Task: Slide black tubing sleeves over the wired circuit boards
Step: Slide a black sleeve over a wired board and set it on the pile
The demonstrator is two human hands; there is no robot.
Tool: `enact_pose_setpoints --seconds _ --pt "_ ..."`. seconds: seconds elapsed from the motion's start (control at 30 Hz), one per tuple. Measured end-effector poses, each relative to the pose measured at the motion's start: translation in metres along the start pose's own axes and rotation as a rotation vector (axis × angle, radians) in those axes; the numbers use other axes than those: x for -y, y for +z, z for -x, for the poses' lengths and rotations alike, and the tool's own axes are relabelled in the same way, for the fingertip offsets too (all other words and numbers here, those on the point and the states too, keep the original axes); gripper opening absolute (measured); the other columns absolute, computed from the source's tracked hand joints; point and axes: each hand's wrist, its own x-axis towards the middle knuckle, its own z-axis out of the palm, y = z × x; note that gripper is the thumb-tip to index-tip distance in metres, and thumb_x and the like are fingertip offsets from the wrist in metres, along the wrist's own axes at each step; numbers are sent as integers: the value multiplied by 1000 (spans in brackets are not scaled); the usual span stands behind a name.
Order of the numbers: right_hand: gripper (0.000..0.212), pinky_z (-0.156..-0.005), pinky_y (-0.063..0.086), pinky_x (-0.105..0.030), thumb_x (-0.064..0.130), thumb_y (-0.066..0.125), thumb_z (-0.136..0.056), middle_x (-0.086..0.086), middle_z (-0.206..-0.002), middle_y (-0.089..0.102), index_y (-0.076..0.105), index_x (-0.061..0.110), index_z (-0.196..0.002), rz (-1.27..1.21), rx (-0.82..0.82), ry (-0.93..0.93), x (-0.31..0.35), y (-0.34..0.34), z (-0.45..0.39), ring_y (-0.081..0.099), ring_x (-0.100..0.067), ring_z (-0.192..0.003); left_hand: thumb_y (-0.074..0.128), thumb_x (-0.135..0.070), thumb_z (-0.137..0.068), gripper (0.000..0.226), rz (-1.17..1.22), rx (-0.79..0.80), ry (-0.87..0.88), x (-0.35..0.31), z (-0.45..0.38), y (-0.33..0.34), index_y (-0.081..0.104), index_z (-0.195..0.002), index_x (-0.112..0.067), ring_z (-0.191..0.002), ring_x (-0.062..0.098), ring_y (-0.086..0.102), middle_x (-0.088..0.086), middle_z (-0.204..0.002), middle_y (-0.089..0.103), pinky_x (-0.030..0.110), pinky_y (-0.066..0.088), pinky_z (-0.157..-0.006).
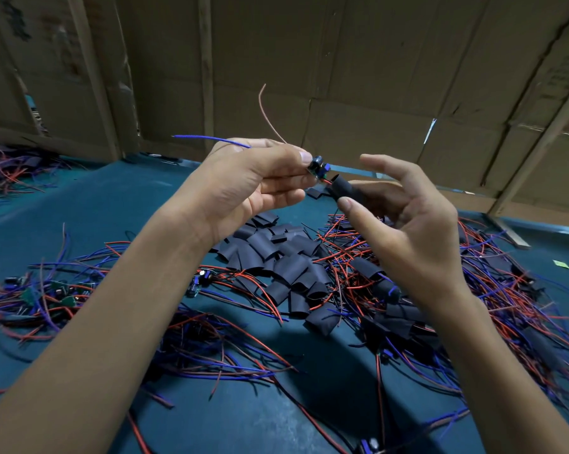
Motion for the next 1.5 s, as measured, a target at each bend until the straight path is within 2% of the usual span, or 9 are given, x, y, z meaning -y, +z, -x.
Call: enact_pose_setpoints --seconds 0.33,0.5,0.6,0.73,0.8,0.93,1.2,1.33,1.5 --pt "49 -95 56 -51 14 76 -85 -4 -111 76 57 14 -130 -179 -20 22 1 6 1 73 -22 -102 68 -7 -89 10 -29 74 -24 -3 2 0 67 -99 -3 -83 22 75 16 -92 76 26 58 -66" --pt "48 -94 57 -38 1 75 -86 -6 -110 77 55 8 -129 -307 -13 31 2 7 2 73 -22 -103 70 -8 -88 3 -73 94 -21 -3 3 -3 70 -91 -9 -79 18 73 13 -90 76 24 56 -63" --pt "47 -92 57 -36 -4 73 -87 -6 -111 77 55 8 -129 -371 -8 48 3 7 2 73 -23 -103 70 -6 -88 3 -70 94 -16 -5 2 -5 71 -88 -8 -77 18 73 13 -88 75 25 56 -63" --pt "44 -89 59 -34 -4 72 -87 -7 -112 76 55 6 -126 -428 -5 63 5 7 3 73 -25 -104 69 -5 -88 4 -59 111 -33 -6 2 -7 72 -88 -8 -78 19 73 15 -90 74 26 57 -65" --pt "43 -87 59 -33 1 73 -86 -7 -113 76 56 6 -125 -442 -2 74 7 7 3 73 -25 -103 68 -5 -89 8 -34 118 -51 -7 3 -7 72 -95 -6 -79 18 72 14 -91 73 26 57 -66" --pt "50 -90 58 -33 5 78 -83 -5 -111 76 58 6 -129 -368 12 80 8 8 4 74 -20 -100 64 -3 -92 20 -43 130 -50 -6 3 -4 71 -109 3 -80 19 71 14 -93 72 27 59 -70" --pt "42 -92 59 -45 9 79 -85 -2 -109 77 63 14 -123 -255 -17 57 9 11 6 74 -20 -101 64 -1 -91 15 -120 167 3 -5 4 -1 72 -104 4 -79 21 71 14 -87 74 29 58 -70" --pt "42 -91 59 -42 5 78 -85 -1 -111 77 62 13 -124 -287 -4 57 11 11 6 74 -21 -102 69 -4 -90 12 -189 177 20 -4 5 -1 74 -100 -1 -76 19 72 12 -86 74 27 58 -67" --pt "39 -92 57 -31 -1 77 -84 -2 -112 76 64 11 -119 -251 50 17 15 12 5 74 -16 -102 68 -5 -91 6 -218 189 -70 3 0 1 68 -90 -11 -69 15 69 6 -79 71 26 56 -59"
